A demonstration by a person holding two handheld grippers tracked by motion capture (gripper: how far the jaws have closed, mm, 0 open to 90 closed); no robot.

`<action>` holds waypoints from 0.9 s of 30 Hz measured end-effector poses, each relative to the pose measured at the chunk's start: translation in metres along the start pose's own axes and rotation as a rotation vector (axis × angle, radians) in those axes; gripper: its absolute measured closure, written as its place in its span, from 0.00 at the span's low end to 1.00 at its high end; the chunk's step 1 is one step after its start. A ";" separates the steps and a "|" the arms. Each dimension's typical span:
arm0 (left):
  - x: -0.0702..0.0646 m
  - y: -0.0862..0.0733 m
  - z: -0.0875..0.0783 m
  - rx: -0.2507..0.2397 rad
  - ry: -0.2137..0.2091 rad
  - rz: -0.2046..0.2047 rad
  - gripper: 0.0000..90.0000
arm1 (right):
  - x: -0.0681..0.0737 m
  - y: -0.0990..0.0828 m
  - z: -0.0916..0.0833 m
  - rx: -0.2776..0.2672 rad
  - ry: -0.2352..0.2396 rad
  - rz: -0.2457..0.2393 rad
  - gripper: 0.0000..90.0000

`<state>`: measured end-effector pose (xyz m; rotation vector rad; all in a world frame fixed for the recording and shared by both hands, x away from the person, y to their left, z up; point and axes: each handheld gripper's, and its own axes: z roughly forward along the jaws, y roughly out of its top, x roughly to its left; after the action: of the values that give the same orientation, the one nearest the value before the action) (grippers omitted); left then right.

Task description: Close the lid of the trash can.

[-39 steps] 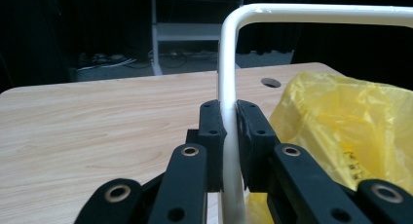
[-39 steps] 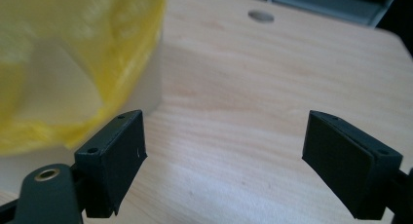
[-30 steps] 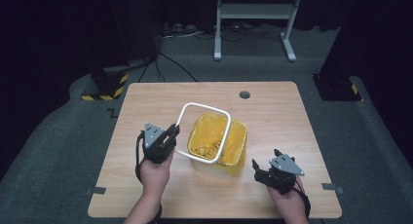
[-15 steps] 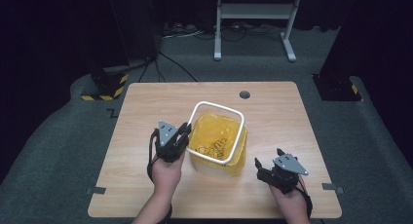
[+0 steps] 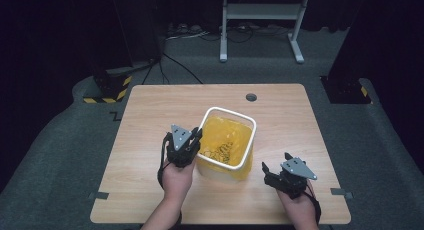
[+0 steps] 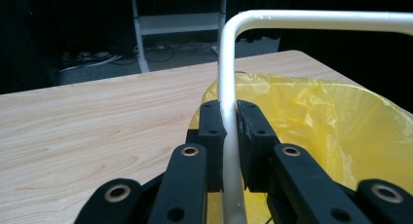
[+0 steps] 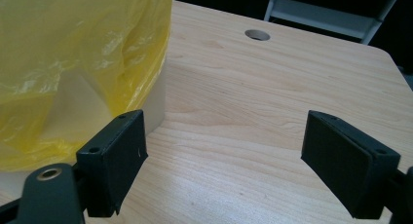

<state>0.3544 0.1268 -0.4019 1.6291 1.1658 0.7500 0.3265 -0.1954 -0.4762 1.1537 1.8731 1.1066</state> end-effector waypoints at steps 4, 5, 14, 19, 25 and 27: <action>-0.002 -0.001 0.001 0.004 0.008 -0.001 0.91 | 0.000 0.001 -0.001 -0.009 0.000 0.001 0.18; -0.002 -0.001 0.001 0.005 0.008 -0.011 0.91 | 0.001 0.002 -0.002 -0.011 0.000 0.002 0.18; -0.007 0.000 0.006 0.018 0.017 -0.015 0.91 | 0.005 0.012 -0.009 -0.065 0.015 0.004 0.18; -0.007 -0.001 0.007 0.025 0.020 -0.011 0.91 | 0.009 0.020 -0.016 -0.104 0.028 -0.001 0.18; -0.007 0.000 0.006 0.024 0.021 -0.004 0.90 | 0.015 0.039 -0.028 -0.184 0.047 -0.001 0.20; -0.007 0.000 0.006 0.024 0.021 -0.004 0.90 | 0.017 0.045 -0.030 -0.205 0.043 -0.008 0.20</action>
<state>0.3571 0.1183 -0.4034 1.6418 1.1970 0.7555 0.3099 -0.1781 -0.4249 1.0125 1.7471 1.2948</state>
